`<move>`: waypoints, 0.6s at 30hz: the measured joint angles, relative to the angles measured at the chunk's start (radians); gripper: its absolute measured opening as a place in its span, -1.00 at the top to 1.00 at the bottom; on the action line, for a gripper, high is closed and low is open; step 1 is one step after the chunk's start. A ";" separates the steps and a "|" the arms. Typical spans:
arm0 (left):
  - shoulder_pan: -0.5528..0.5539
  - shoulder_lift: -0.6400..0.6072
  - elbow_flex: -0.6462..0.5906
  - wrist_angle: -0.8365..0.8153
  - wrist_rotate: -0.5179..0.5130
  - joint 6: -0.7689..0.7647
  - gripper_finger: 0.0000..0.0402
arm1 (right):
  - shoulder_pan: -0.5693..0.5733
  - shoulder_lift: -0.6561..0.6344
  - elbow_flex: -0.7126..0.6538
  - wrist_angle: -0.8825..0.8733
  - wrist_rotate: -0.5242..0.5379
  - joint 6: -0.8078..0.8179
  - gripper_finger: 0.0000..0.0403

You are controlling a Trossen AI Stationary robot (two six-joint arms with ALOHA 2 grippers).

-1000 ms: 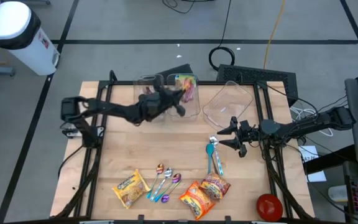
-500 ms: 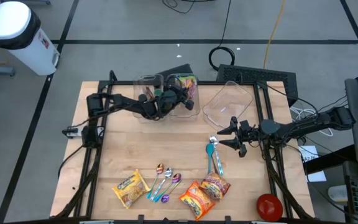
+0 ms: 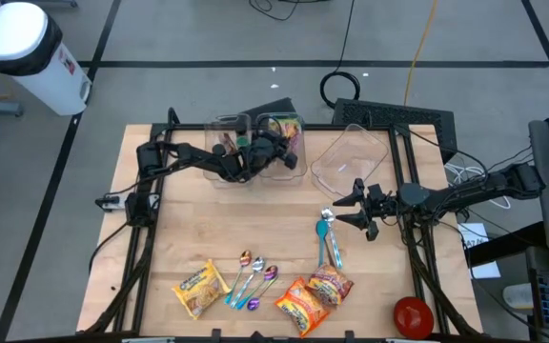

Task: Pick & Place Food Item
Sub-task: Put the green noodle pack into the middle transparent bin, then put the yellow noodle pack into the middle transparent bin

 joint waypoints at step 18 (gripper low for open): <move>0.004 -0.028 0.000 -0.051 0.158 0.071 -0.09 | 0.000 0.000 0.000 0.000 -0.003 0.003 0.03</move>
